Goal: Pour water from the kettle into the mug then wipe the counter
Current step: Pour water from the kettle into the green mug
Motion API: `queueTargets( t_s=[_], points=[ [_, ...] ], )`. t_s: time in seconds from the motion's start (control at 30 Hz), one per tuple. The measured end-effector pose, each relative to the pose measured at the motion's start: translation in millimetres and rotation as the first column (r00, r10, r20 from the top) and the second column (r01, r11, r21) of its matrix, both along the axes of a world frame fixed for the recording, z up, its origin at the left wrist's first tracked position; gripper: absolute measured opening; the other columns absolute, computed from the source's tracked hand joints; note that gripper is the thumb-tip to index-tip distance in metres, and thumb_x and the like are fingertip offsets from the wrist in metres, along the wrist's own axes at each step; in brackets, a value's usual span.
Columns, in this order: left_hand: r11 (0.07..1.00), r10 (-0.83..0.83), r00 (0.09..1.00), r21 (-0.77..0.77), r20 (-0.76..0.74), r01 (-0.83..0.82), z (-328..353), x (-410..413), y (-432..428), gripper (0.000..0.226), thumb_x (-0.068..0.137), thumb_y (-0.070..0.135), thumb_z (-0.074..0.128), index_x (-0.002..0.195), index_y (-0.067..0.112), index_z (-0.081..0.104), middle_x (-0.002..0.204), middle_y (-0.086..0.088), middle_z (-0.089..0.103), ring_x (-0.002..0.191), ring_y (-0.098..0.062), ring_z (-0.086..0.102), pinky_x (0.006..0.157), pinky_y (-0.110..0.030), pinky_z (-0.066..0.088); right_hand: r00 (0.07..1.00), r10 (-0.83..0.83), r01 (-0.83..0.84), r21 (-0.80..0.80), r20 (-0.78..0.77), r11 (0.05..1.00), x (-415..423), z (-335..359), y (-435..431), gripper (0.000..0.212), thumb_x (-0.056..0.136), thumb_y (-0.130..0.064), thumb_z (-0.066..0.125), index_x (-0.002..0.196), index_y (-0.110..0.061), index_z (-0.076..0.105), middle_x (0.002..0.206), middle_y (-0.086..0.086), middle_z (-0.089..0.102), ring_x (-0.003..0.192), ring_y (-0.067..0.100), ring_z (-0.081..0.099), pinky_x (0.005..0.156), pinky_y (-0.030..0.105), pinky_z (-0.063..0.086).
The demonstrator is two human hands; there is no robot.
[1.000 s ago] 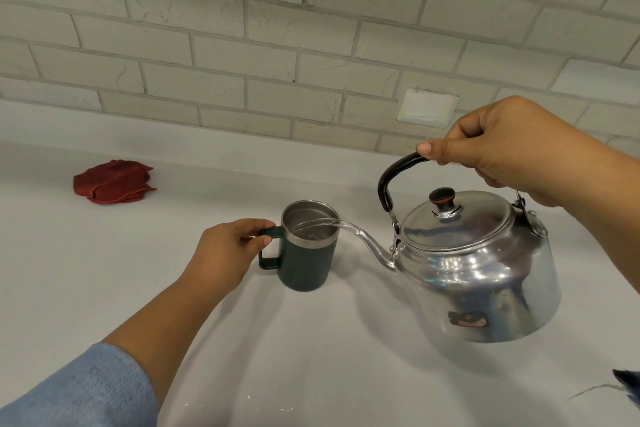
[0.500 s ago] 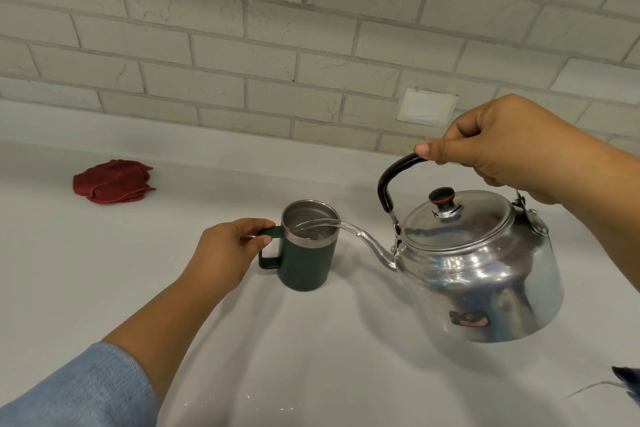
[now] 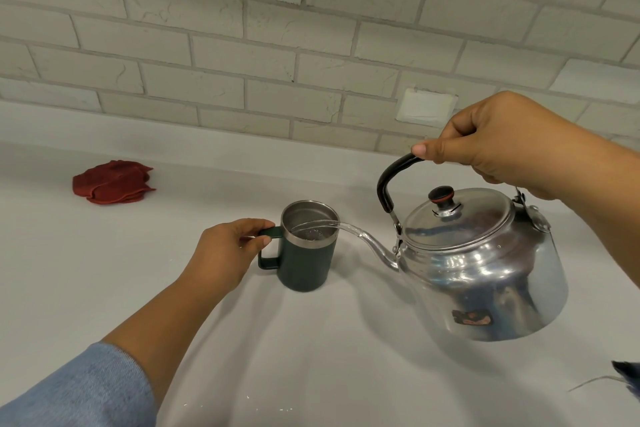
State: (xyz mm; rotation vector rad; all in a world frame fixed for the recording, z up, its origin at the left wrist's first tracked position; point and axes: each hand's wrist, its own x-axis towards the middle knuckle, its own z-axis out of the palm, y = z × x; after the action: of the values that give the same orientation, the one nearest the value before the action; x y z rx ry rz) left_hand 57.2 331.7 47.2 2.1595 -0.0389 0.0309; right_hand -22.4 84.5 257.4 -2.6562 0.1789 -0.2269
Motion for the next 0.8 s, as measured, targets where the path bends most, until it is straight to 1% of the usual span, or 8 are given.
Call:
queueTargets(
  t_s=[0.1,0.23,0.3,0.37,0.5,0.6,0.7,0.8],
  points=[
    [1.0,0.001,1.0,0.007,0.001,-0.001,0.0,-0.1,-0.1,0.028,0.087,0.021,0.063,0.115,0.024,0.067,0.108,0.003,0.069,0.089,-0.012,0.057,0.088,-0.025,0.04,1.0,-0.007,0.007,-0.009,0.001,1.0,-0.5,0.8,1.9,0.039,0.066,-0.054,0.074,0.064,-0.016,0.068,0.026,-0.009,0.039,0.025,0.001,0.039,0.046,0.021,0.027],
    [1.0,0.001,1.0,0.006,0.004,-0.001,-0.5,0.1,0.0,0.027,0.087,0.021,0.063,0.114,0.024,0.067,0.108,0.003,0.069,0.089,-0.011,0.057,0.086,-0.024,0.04,1.0,-0.011,0.011,-0.013,-0.013,1.0,-1.8,2.2,4.2,0.04,0.067,-0.054,0.074,0.068,-0.014,0.069,0.025,-0.009,0.038,0.023,0.002,0.037,0.043,0.02,0.027],
    [1.0,0.003,1.0,0.01,0.0,-0.003,-0.2,0.1,-0.4,0.028,0.087,0.022,0.063,0.115,0.025,0.066,0.109,0.003,0.069,0.089,-0.011,0.056,0.086,-0.025,0.04,1.0,-0.011,0.01,-0.02,-0.02,1.0,-2.8,3.7,5.4,0.04,0.068,-0.053,0.073,0.069,-0.013,0.069,0.025,-0.009,0.039,0.022,0.002,0.037,0.035,0.017,0.027],
    [1.0,0.0,1.0,0.02,-0.001,0.0,0.0,0.1,-0.4,0.028,0.088,0.022,0.062,0.115,0.025,0.066,0.11,0.003,0.069,0.089,-0.011,0.056,0.087,-0.025,0.04,1.0,-0.008,0.007,-0.022,-0.026,1.0,-3.5,5.0,6.6,0.039,0.069,-0.052,0.073,0.069,-0.013,0.068,0.025,-0.009,0.04,0.021,0.002,0.037,0.025,0.011,0.023],
    [1.0,-0.006,1.0,0.028,0.002,0.006,0.6,-0.4,-0.2,0.029,0.088,0.021,0.062,0.116,0.024,0.066,0.111,0.002,0.069,0.09,-0.012,0.057,0.089,-0.026,0.041,0.999,-0.004,0.003,-0.048,-0.041,0.999,-3.9,6.8,8.3,0.039,0.069,-0.055,0.072,0.069,-0.015,0.068,0.025,-0.009,0.041,0.022,0.002,0.037,0.029,0.015,0.025],
    [0.999,-0.006,1.0,0.05,0.002,0.006,1.3,-0.2,-0.9,0.029,0.088,0.022,0.062,0.117,0.024,0.065,0.113,0.001,0.069,0.09,-0.011,0.056,0.093,-0.029,0.042,0.999,0.001,-0.002,-0.041,-0.04,0.999,-3.3,7.7,9.3,0.039,0.069,-0.052,0.073,0.069,-0.014,0.068,0.025,-0.01,0.042,0.021,0.001,0.038,0.023,0.011,0.021],
    [0.999,-0.006,1.0,0.052,0.002,0.006,1.9,-0.1,-1.3,0.03,0.088,0.022,0.062,0.118,0.024,0.065,0.114,0.001,0.068,0.09,-0.011,0.055,0.095,-0.03,0.043,0.999,0.006,-0.008,-0.045,-0.043,0.999,-3.1,8.3,10.4,0.039,0.07,-0.051,0.073,0.07,-0.012,0.068,0.025,-0.01,0.042,0.021,0.001,0.038,0.022,0.01,0.019],
    [0.999,-0.007,1.0,0.044,-0.004,0.007,1.6,-0.4,-0.7,0.03,0.088,0.022,0.062,0.117,0.024,0.065,0.113,0.001,0.069,0.09,-0.012,0.057,0.094,-0.03,0.043,0.999,0.007,-0.009,-0.044,-0.047,0.999,-3.0,8.9,11.0,0.039,0.07,-0.051,0.073,0.07,-0.012,0.068,0.025,-0.009,0.042,0.02,0.003,0.038,0.022,0.01,0.019]
  ],
)
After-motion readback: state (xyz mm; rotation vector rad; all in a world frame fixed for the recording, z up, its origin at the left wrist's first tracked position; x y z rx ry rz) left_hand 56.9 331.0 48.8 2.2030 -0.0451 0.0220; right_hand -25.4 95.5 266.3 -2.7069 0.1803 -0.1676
